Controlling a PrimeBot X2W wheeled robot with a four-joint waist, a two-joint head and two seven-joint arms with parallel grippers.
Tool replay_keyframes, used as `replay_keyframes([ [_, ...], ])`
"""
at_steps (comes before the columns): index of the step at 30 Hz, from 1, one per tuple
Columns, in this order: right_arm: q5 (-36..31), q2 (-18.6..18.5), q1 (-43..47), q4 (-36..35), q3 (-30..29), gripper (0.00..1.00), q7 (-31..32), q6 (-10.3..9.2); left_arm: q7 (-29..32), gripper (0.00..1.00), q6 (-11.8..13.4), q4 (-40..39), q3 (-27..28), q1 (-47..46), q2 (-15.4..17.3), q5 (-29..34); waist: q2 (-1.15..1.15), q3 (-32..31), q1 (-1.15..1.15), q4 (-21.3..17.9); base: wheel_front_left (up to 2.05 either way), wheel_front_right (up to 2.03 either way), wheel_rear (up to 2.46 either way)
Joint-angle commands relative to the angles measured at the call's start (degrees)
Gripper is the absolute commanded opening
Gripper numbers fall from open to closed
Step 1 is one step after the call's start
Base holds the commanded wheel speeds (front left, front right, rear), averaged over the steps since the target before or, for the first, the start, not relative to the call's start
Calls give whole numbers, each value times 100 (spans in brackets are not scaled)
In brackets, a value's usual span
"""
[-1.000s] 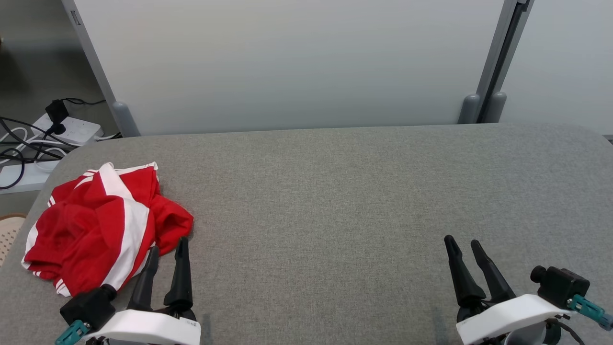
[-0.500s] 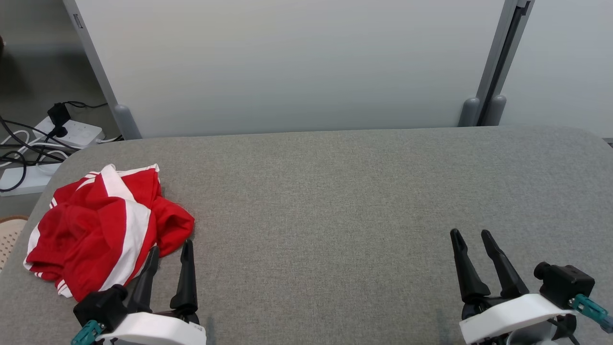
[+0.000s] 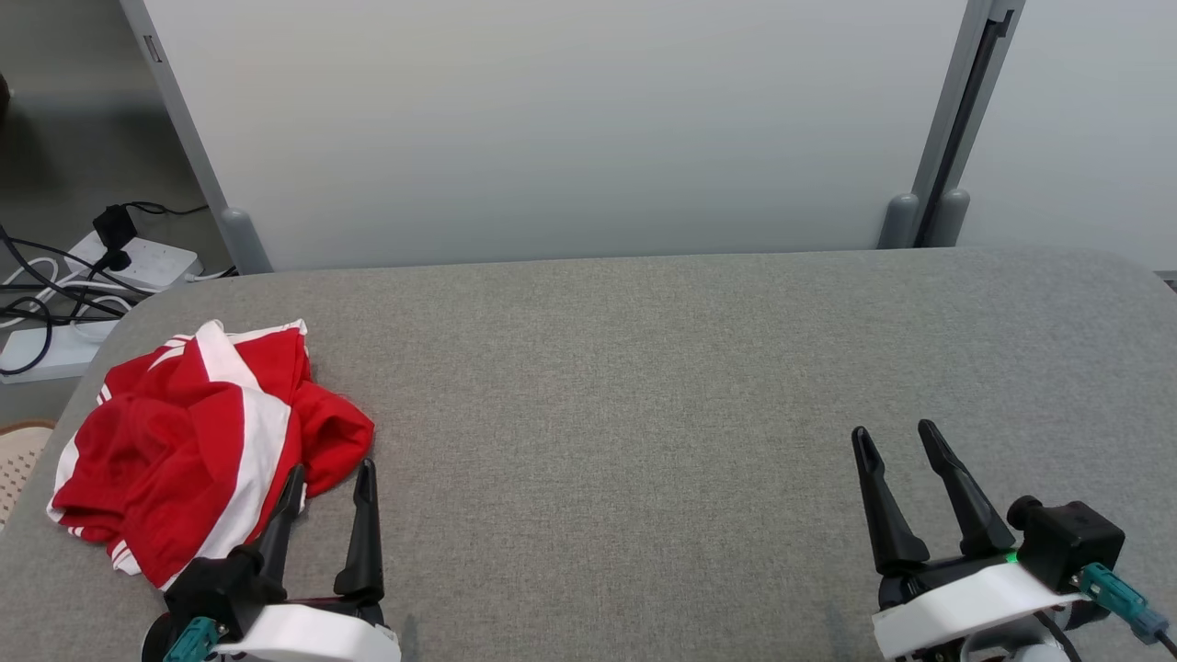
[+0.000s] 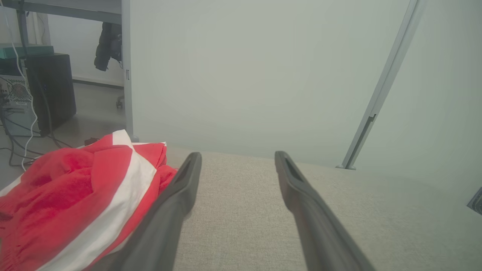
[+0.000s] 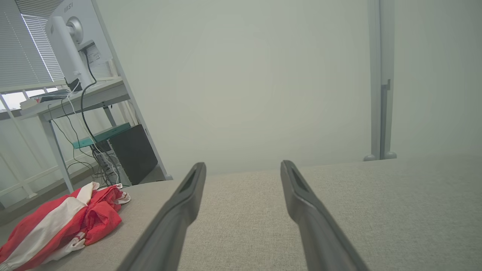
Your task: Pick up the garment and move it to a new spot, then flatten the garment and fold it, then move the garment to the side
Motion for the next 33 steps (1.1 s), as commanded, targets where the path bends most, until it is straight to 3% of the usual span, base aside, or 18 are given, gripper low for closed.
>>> replay_keyframes([
  [1,-220,-95,-276,-199,122,100,-127,41,-109,100,39,-147,143,-350,44,229,0,-5,0,-3,0,0,0],
  [21,-417,-99,-227,-223,122,100,-173,42,-156,100,138,-124,107,-339,47,376,0,-20,0,-11,0,0,0],
  [33,-385,-113,-201,-217,289,100,-173,42,-156,100,154,-106,123,-385,47,385,0,-57,0,436,0,0,0],
])
